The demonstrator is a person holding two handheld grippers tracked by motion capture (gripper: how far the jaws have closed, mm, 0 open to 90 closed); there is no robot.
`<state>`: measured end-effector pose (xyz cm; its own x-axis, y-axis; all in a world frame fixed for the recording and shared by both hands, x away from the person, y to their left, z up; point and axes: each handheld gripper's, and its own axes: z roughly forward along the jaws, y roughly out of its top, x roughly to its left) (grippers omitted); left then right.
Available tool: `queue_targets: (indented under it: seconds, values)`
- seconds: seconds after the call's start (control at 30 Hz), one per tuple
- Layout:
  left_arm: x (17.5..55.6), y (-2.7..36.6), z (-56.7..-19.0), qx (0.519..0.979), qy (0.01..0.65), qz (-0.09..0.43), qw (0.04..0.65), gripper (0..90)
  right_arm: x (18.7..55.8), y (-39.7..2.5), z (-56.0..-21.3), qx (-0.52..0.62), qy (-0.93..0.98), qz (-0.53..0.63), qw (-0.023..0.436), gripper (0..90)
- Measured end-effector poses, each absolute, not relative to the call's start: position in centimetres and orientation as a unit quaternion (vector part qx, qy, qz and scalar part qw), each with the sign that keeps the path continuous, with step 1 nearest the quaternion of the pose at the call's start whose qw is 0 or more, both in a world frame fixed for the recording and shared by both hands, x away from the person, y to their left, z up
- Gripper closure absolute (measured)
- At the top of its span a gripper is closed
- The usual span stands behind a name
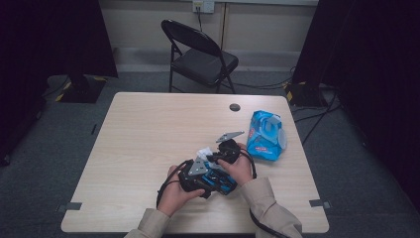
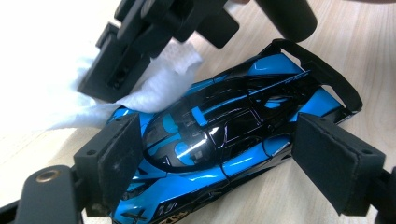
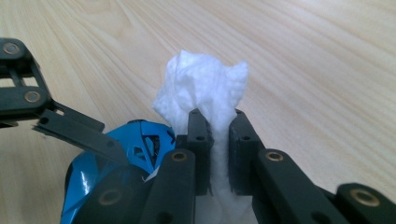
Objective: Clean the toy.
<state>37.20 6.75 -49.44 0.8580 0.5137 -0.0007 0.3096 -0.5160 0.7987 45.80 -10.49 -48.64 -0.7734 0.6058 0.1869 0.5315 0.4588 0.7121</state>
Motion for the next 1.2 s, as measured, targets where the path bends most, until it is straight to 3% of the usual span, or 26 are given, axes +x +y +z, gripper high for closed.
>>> queue_targets:
  seconds: [0.73,1.2]
  values:
    - [37.2,6.6,-49.4,0.867,0.232,0.119,0.425,15.6,42.6,-16.8,-44.8,0.336,0.827,0.447,0.066,82.4]
    - [37.2,6.4,-49.3,0.871,0.227,0.123,0.418,15.3,40.3,-20.1,-45.5,0.345,0.819,0.453,0.065,82.4]
